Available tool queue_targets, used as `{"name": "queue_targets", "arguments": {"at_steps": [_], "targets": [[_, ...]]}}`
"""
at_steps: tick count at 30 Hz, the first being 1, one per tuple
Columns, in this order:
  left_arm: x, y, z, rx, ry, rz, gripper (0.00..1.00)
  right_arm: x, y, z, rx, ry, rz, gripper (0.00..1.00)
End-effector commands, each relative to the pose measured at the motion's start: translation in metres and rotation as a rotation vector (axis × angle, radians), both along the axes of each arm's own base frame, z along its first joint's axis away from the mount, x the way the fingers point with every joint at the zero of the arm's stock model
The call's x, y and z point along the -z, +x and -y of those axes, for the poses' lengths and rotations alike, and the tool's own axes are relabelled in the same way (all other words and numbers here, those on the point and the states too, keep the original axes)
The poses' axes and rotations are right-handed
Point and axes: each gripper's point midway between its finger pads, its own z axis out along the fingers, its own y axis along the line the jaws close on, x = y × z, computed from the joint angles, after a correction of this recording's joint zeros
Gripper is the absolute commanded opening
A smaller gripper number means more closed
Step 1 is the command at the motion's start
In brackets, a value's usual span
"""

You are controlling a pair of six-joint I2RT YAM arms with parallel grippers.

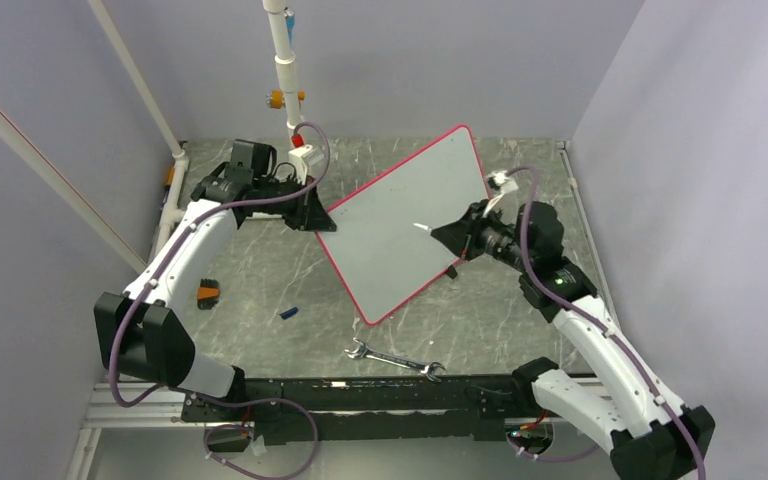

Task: Write a sentence on the whiteboard
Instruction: Hold the whiteboard on the whiteboard stand.

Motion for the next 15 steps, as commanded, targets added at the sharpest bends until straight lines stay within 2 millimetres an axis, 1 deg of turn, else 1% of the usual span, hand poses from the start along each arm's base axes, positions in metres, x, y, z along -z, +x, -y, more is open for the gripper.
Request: {"name": "queue_targets", "arguments": {"at_steps": [1, 4, 6, 8, 10, 15], "targets": [[0.012, 0.025, -0.015, -0.062, 0.124, 0.120, 0.00, -0.014, -0.005, -0.040, -0.157, -0.061, 0.152, 0.00], [0.019, 0.031, -0.026, -0.111, 0.183, 0.136, 0.00, -0.001, -0.003, -0.060, -0.177, -0.128, 0.166, 0.00], [0.023, 0.033, -0.032, -0.137, 0.214, 0.158, 0.00, 0.003, -0.003, -0.069, -0.195, -0.131, 0.176, 0.00], [0.029, 0.034, -0.041, -0.171, 0.257, 0.161, 0.00, 0.004, -0.005, -0.077, -0.220, -0.136, 0.193, 0.00], [0.033, 0.035, -0.045, -0.189, 0.282, 0.162, 0.00, 0.005, -0.006, -0.086, -0.247, -0.149, 0.205, 0.00], [0.032, 0.033, -0.044, -0.197, 0.298, 0.173, 0.00, 0.000, -0.012, -0.105, -0.281, -0.180, 0.245, 0.00]]}}
